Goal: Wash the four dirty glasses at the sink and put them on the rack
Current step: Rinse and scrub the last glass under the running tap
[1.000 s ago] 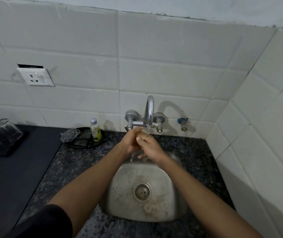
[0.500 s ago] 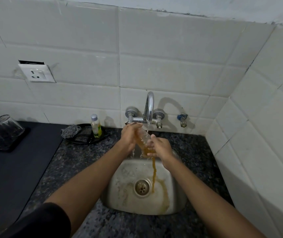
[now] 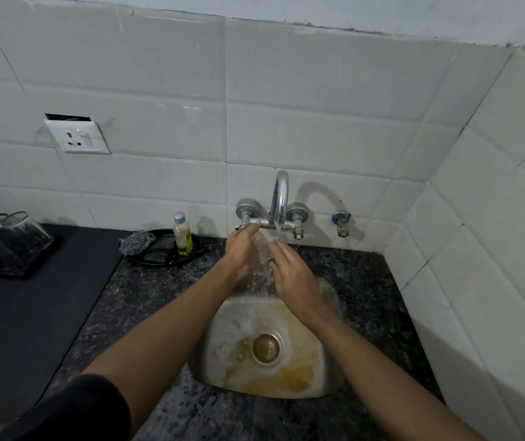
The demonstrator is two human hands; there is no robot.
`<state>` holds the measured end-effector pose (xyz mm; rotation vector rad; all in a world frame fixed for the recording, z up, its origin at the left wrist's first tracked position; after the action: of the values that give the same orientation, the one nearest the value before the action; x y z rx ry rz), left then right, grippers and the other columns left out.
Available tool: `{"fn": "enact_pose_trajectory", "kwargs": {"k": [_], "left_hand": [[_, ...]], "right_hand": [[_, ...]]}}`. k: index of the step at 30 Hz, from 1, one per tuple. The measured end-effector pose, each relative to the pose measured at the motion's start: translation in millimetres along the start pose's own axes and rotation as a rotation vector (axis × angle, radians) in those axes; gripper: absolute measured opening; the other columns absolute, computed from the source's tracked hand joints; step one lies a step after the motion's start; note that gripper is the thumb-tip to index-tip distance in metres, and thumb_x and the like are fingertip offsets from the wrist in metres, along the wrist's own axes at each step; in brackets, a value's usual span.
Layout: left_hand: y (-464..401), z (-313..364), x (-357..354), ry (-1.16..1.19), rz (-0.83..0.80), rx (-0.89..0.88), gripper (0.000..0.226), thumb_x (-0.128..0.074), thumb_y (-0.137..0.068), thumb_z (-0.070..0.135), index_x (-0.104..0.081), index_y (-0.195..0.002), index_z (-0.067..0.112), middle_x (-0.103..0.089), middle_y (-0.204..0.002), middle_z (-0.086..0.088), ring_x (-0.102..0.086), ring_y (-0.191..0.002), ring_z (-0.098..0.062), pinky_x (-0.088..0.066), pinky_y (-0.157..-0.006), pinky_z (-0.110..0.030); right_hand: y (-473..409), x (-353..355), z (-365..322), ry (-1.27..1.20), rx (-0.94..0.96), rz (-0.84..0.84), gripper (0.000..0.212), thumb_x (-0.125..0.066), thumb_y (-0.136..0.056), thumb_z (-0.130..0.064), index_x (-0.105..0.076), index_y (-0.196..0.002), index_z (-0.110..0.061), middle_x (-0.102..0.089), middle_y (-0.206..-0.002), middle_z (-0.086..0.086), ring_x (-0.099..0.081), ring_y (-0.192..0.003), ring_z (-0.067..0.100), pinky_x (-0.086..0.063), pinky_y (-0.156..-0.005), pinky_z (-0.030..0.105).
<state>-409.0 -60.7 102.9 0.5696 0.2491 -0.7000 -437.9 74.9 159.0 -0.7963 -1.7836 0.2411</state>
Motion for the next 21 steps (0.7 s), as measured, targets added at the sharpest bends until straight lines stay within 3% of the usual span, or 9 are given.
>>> {"fn": "enact_pose_trajectory", "kwargs": {"k": [2,4,8,10,12,16,17,21], "left_hand": [[4.8,-5.4,-6.9,-0.013,-0.094,0.071,0.042,-0.062,-0.097,0.043,-0.066,-0.115,0.005,-0.074,-0.107,-0.016,-0.072,-0.101,-0.032,-0.054,-0.092,-0.05],[10.0,-7.4,-11.0,-0.022,-0.142,0.087,0.036,-0.053,-0.101,0.042,-0.067,-0.103,0.009,-0.071,-0.093,-0.01,-0.068,-0.091,-0.027,-0.052,-0.089,-0.045],[14.6,-7.1,-19.9,0.044,-0.222,0.083,0.038,-0.043,-0.105,0.037,-0.065,-0.089,0.01,-0.067,-0.09,-0.01,-0.064,-0.087,-0.024,-0.047,-0.091,-0.043],[10.3,-4.4,-20.2,0.045,-0.222,0.073,0.041,-0.045,-0.104,0.039,-0.07,-0.1,0.007,-0.071,-0.101,-0.013,-0.066,-0.095,-0.026,-0.046,-0.101,-0.046],[6.7,-1.8,-21.0,-0.038,-0.205,0.068,0.049,-0.05,-0.102,0.046,-0.068,-0.119,0.004,-0.071,-0.115,-0.015,-0.066,-0.105,-0.03,-0.048,-0.103,-0.053],[3.4,-2.8,-14.4,-0.224,-0.112,0.145,0.047,-0.07,-0.092,0.048,-0.069,-0.121,0.01,-0.073,-0.118,-0.014,-0.069,-0.108,-0.031,-0.062,-0.082,-0.045],[1.6,-2.7,-11.1,-0.223,-0.082,0.148,0.044,-0.073,-0.09,0.042,-0.068,-0.12,0.01,-0.072,-0.119,-0.015,-0.07,-0.106,-0.032,-0.063,-0.076,-0.044],[-2.0,-3.9,-5.7,-0.113,-0.042,0.113,0.029,-0.064,-0.096,0.025,-0.062,-0.116,0.004,-0.071,-0.108,-0.017,-0.073,-0.081,-0.028,-0.06,-0.06,-0.04]], "right_hand": [[-6.0,3.4,-9.5,0.009,0.084,-0.002,0.047,-0.054,-0.105,-0.006,-0.05,-0.151,-0.004,-0.056,-0.15,0.015,-0.051,-0.141,0.025,-0.04,-0.12,0.033],[-14.0,9.8,-14.0,-0.018,0.087,0.044,0.042,-0.057,-0.101,0.0,-0.06,-0.143,-0.003,-0.065,-0.138,0.014,-0.062,-0.128,0.023,-0.047,-0.112,0.027],[-30.2,15.2,6.6,-0.171,-0.215,0.113,0.033,-0.062,-0.098,-0.001,-0.074,-0.127,-0.011,-0.078,-0.108,0.004,-0.073,-0.09,0.015,-0.05,-0.085,0.009],[-34.3,11.3,17.1,-0.228,-0.332,0.082,0.028,-0.067,-0.101,-0.014,-0.074,-0.128,-0.021,-0.079,-0.103,-0.005,-0.072,-0.085,0.007,-0.059,-0.08,0.018],[-37.6,14.4,19.4,-0.209,-0.324,0.058,0.022,-0.068,-0.101,-0.02,-0.077,-0.121,-0.019,-0.079,-0.099,-0.003,-0.072,-0.082,0.008,-0.062,-0.075,0.026],[-41.3,21.8,1.9,0.078,-0.024,0.045,0.031,-0.074,-0.092,-0.007,-0.075,-0.122,-0.012,-0.078,-0.105,0.007,-0.074,-0.088,0.021,-0.063,-0.078,0.033],[-39.3,21.2,1.1,0.083,-0.029,0.048,0.033,-0.075,-0.091,-0.006,-0.075,-0.123,-0.012,-0.078,-0.105,0.007,-0.075,-0.088,0.021,-0.063,-0.079,0.031],[-30.6,15.4,33.1,-0.141,-0.437,0.044,0.025,-0.067,-0.093,-0.005,-0.08,-0.111,-0.017,-0.078,-0.089,0.002,-0.071,-0.075,0.017,-0.064,-0.07,0.039]]}}
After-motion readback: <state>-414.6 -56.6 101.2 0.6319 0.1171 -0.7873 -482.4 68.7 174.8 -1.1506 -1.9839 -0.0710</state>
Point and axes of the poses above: each hand's wrist, its own y-axis away from the middle knuckle, its own x-axis out of the back of the hand, z = x × y, the point moved 9 cm from there along -y, towards the middle knuckle
